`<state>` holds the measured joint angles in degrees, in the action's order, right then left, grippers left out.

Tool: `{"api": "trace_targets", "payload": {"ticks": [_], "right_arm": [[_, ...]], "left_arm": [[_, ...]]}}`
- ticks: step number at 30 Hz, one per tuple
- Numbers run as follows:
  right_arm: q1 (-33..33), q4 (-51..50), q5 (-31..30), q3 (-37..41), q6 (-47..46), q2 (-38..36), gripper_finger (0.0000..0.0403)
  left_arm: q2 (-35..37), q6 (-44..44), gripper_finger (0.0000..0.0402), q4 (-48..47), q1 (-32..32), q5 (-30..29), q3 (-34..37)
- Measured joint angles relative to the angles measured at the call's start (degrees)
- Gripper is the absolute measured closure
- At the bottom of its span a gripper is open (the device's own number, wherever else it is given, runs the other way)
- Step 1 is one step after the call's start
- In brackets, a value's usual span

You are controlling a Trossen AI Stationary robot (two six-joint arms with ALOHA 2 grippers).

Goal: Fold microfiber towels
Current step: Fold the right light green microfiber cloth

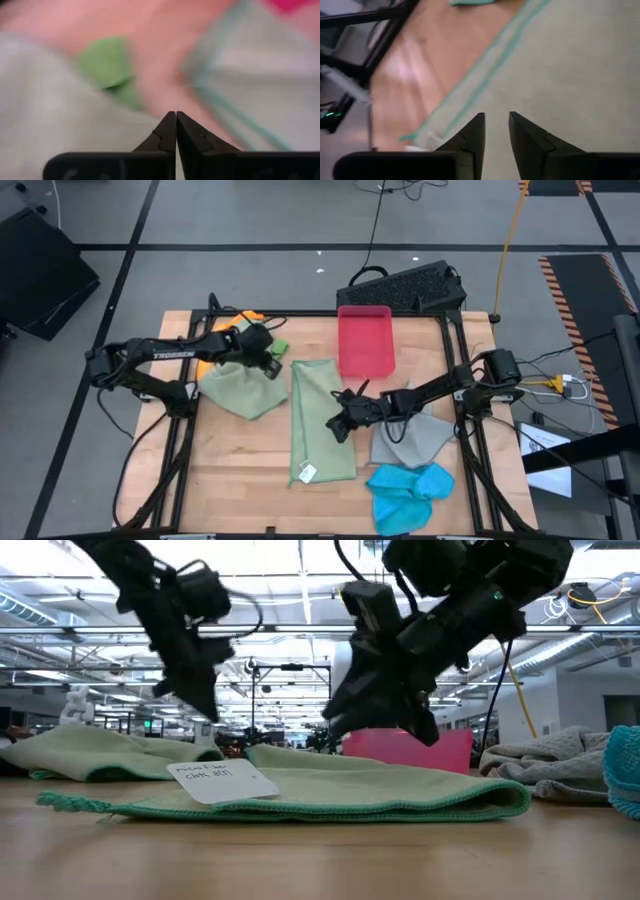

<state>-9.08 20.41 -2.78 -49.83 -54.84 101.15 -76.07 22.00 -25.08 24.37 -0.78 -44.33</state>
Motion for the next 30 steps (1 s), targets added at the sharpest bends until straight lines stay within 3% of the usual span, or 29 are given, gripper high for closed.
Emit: {"api": "trace_targets", "payload": {"ticks": [4,10,15,21,25,30], "right_arm": [[-0.05,-1.86,3.5,-1.61,-0.25,-0.45,0.0341],[1.51,-14.42,11.1,-2.37,6.09,-4.17,0.0351],[4.05,-21.54,13.5,-2.33,13.82,-7.35,0.0351],[6.35,-21.98,16.4,-2.33,21.24,-9.61,0.0351],[7.21,-23.61,19.92,-2.31,26.96,-10.71,0.0351],[7.59,-25.96,21.65,-2.29,30.46,-11.61,0.0351]], "left_arm": [[0.06,0.31,0.0399,0.57,-4.89,5.24,-3.03],[0.06,8.47,0.0391,5.57,-17.02,5.49,-1.5],[0.01,20.29,0.0399,5.35,-28.55,-0.53,-1.07],[-4.19,30.79,0.0398,7.23,-40.31,-5.93,-1.07],[-9.61,38.08,0.0397,9.61,-44.84,-6.99,-1.07],[-17.42,40.64,0.0398,21.95,-47.4,-7.28,-1.09]]}}
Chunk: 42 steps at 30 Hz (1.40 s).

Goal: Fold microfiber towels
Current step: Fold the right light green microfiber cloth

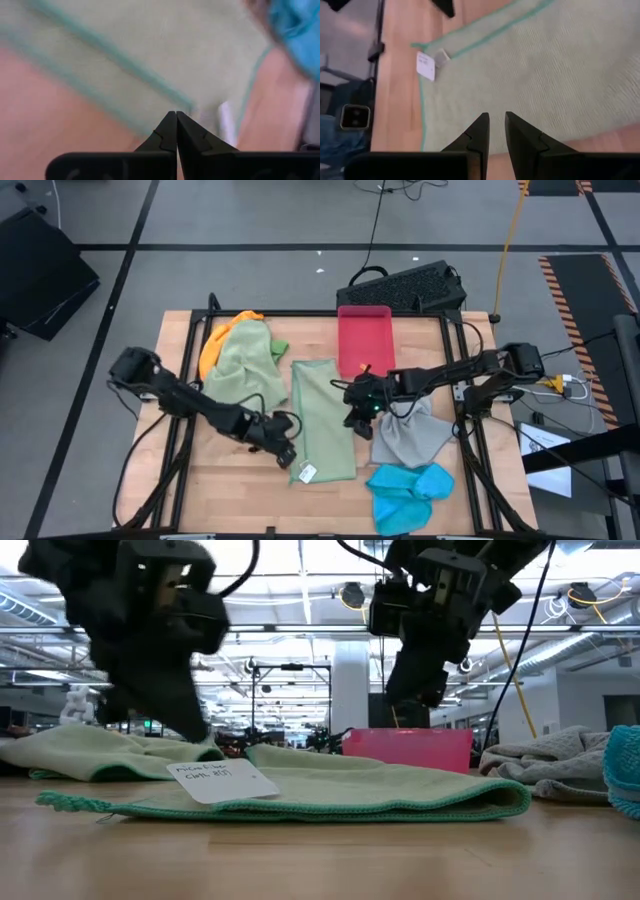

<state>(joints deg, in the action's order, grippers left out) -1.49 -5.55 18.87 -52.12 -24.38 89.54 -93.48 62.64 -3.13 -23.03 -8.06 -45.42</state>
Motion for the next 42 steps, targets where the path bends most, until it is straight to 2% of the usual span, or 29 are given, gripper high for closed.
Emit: {"api": "trace_targets", "payload": {"ticks": [8,15,18,23,27,30,36,39,42], "right_arm": [[-0.49,0.67,2.31,0.0,1.49,0.02,0.0351],[-1.53,0.85,1.75,0.0,1.9,0.02,0.0351],[-2.82,0.66,0.49,0.0,-0.21,0.02,0.0351],[-6.71,0.8,-3.91,0.0,-2.79,0.02,0.0351],[-9.53,1.01,-5.52,0.0,-3.84,0.02,0.0351],[-11.17,1.01,-6.25,0.0,-5.41,0.02,0.0351],[-12.89,0.85,-8.19,0.0,-10.98,0.02,0.0351],[-13.59,0.97,-10.17,0.0,-15.96,0.02,0.0351],[-14.74,1.37,-11.39,0.0,-20.98,0.02,0.0351]], "left_arm": [[-10.41,1.36,0.0399,10.95,-0.69,-0.12,-0.46],[-13.9,4.69,0.04,14.49,-1.12,0.89,-1.54],[-13.91,6.51,0.04,12.74,-2.44,1.17,-1.58],[-13.56,5.97,0.04,10.72,-4.31,5.88,-1.51],[-12.3,6.11,0.04,9.45,-5.25,6.74,-1.4],[-10.2,6.13,0.04,7.94,-4.88,5.25,-1.18],[-4.13,5.93,0.04,3.1,-4.33,-2.52,-1.0],[-2.79,3.86,0.04,1.16,-5.44,-1.83,-1.07],[-2.18,2.6,0.0396,3.68,-7.38,-1.87,-1.1]]}}
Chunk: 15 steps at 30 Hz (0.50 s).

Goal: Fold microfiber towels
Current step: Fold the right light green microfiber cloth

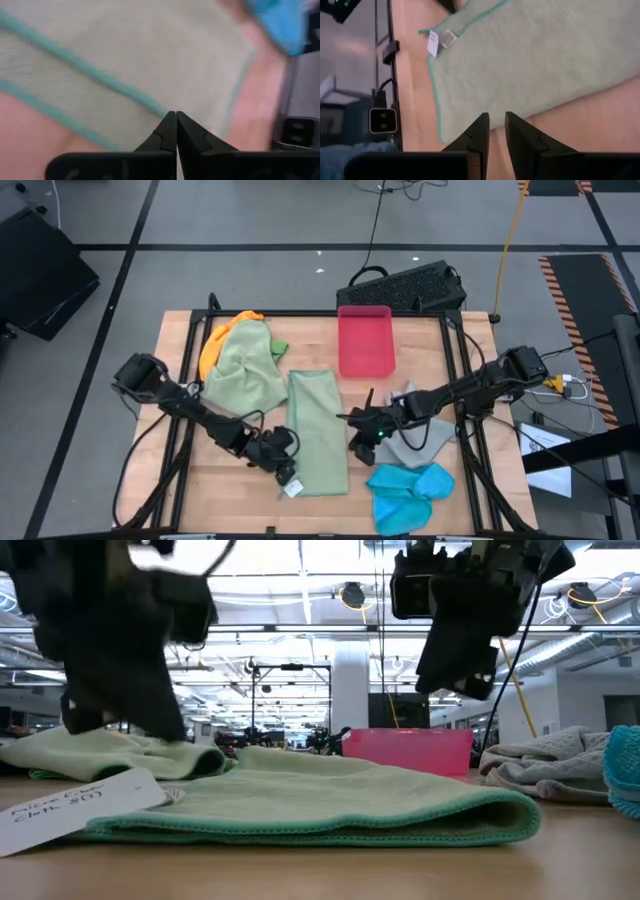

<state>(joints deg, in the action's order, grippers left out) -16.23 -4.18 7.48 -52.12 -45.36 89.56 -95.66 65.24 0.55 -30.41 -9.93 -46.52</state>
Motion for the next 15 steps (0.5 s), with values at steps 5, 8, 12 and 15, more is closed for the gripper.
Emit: {"api": "trace_targets", "payload": {"ticks": [5,8,12,15], "right_arm": [[-3.15,0.49,-4.21,0.0,-7.1,0.0,0.0351],[-5.09,0.83,-7.46,0.0,-10.8,0.0,0.0351],[-6.95,1.0,-11.78,0.0,-14.48,0.0,0.0351],[-7.58,1.04,-13.91,0.0,-16.45,0.0,0.0351]], "left_arm": [[0.05,-3.82,0.0347,1.08,-5.76,-6.19,-0.9],[-0.62,-6.21,0.0305,2.13,-8.0,-8.29,-0.85],[-3.33,-16.83,0.0257,7.29,-10.37,-9.55,-2.76],[-7.04,-27.72,0.0228,6.16,-11.49,-10.18,-7.3]]}}
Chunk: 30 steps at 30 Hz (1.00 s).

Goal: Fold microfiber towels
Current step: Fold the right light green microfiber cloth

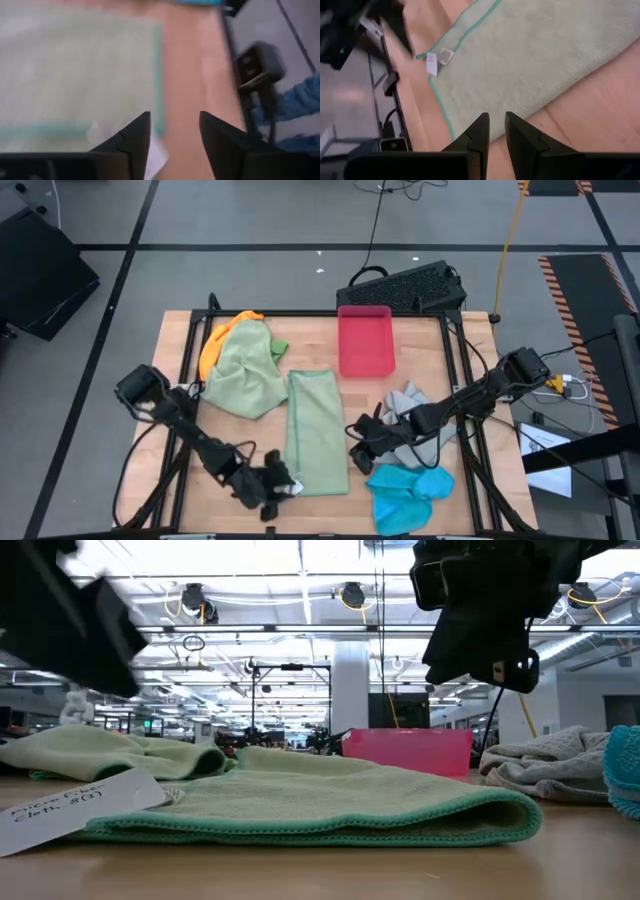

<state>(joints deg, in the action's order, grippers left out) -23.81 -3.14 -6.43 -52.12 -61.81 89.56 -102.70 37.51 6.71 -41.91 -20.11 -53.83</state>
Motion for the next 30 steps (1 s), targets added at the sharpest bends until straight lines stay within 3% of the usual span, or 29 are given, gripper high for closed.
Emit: {"api": "trace_targets", "payload": {"ticks": [5,10,19,30], "right_arm": [[-0.04,-0.15,-1.52,0.0,-1.17,0.0,0.0351],[-0.04,-0.21,-4.06,0.0,-1.47,0.0,0.0351],[-0.04,-0.4,-4.45,0.0,-0.99,0.04,0.0351],[-0.04,-0.6,-4.32,0.09,0.67,0.04,0.0351]], "left_arm": [[-7.76,-11.97,0.0198,-7.02,-0.31,-2.64,-9.22],[-13.17,-11.56,0.0206,-11.67,1.21,-1.8,-14.03],[-13.64,-8.58,0.0285,-19.21,1.24,-2.25,-15.23],[-11.15,-7.38,0.0394,-19.0,1.44,-1.43,-15.17]]}}
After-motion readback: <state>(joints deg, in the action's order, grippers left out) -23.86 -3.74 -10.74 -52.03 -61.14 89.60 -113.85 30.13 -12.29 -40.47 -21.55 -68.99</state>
